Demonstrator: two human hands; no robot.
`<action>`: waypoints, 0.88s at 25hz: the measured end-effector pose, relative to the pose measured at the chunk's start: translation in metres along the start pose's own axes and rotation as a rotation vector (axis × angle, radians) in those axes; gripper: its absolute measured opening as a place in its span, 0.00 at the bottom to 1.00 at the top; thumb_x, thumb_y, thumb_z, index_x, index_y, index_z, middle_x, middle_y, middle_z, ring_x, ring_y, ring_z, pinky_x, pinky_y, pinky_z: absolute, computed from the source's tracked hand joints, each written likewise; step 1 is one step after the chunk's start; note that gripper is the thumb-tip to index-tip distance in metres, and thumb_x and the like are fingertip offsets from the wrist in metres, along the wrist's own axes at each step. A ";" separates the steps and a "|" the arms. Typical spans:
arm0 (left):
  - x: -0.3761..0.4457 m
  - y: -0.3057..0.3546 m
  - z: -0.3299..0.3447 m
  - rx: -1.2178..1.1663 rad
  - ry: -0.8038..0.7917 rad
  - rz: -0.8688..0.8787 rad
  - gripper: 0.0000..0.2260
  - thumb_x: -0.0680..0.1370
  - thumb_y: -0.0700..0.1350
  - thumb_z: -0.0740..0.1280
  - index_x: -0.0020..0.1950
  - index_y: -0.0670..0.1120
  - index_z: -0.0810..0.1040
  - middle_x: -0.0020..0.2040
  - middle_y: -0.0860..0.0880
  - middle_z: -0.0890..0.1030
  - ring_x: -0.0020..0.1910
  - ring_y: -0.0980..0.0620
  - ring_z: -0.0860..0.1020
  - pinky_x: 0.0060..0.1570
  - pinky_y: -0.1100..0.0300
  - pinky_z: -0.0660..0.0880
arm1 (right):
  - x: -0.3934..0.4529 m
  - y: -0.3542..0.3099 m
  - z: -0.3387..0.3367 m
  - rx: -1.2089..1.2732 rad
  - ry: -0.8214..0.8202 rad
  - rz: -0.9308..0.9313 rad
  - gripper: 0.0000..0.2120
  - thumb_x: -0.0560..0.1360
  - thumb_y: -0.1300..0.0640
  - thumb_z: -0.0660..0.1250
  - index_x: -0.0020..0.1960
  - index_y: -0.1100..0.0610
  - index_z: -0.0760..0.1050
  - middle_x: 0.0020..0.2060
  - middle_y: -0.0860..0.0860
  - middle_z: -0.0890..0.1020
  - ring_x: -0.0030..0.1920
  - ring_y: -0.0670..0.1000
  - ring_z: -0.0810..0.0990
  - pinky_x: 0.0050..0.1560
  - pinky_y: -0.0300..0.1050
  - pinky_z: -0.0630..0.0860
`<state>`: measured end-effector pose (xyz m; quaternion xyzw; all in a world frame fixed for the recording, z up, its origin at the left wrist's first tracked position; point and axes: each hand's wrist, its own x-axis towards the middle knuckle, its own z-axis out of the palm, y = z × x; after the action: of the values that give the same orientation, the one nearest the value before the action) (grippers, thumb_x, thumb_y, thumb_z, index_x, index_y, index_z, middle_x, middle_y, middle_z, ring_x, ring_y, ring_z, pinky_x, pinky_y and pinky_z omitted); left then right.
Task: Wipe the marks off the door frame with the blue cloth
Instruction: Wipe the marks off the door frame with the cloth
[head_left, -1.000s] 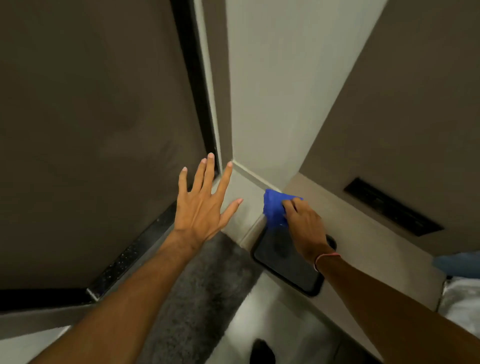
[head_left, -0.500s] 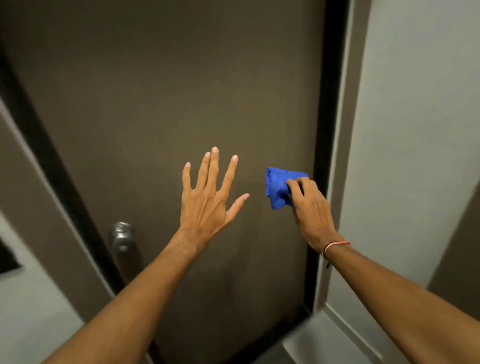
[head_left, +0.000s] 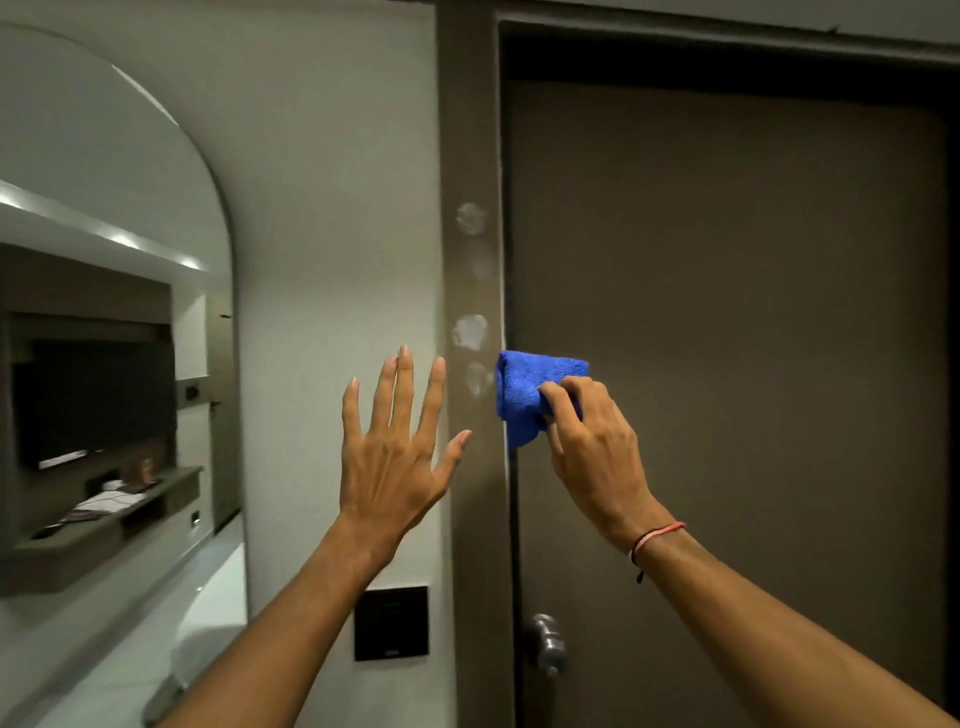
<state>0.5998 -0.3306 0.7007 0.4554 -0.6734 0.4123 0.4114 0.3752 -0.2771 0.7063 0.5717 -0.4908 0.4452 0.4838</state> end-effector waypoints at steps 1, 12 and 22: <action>-0.005 -0.018 0.005 0.007 -0.014 -0.015 0.34 0.83 0.65 0.45 0.85 0.47 0.52 0.84 0.37 0.56 0.83 0.39 0.58 0.77 0.32 0.60 | 0.002 -0.018 0.010 0.014 0.011 -0.044 0.13 0.72 0.69 0.71 0.55 0.61 0.80 0.48 0.57 0.81 0.43 0.57 0.80 0.41 0.50 0.81; -0.001 -0.047 0.069 -0.008 0.006 -0.030 0.31 0.84 0.60 0.49 0.85 0.47 0.51 0.84 0.38 0.54 0.83 0.39 0.54 0.79 0.34 0.58 | -0.050 -0.066 0.079 -0.002 -0.218 0.006 0.29 0.81 0.42 0.61 0.75 0.61 0.71 0.67 0.59 0.77 0.66 0.59 0.76 0.72 0.57 0.74; 0.023 -0.052 0.110 0.002 0.091 -0.063 0.31 0.85 0.61 0.44 0.85 0.48 0.50 0.84 0.37 0.52 0.84 0.38 0.52 0.79 0.31 0.53 | -0.047 -0.078 0.134 -0.049 -0.135 0.092 0.36 0.85 0.39 0.47 0.84 0.58 0.43 0.84 0.56 0.43 0.85 0.55 0.41 0.85 0.54 0.40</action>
<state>0.6236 -0.4518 0.6958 0.4573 -0.6390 0.4200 0.4539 0.4511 -0.4002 0.6331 0.5654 -0.5586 0.4153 0.4425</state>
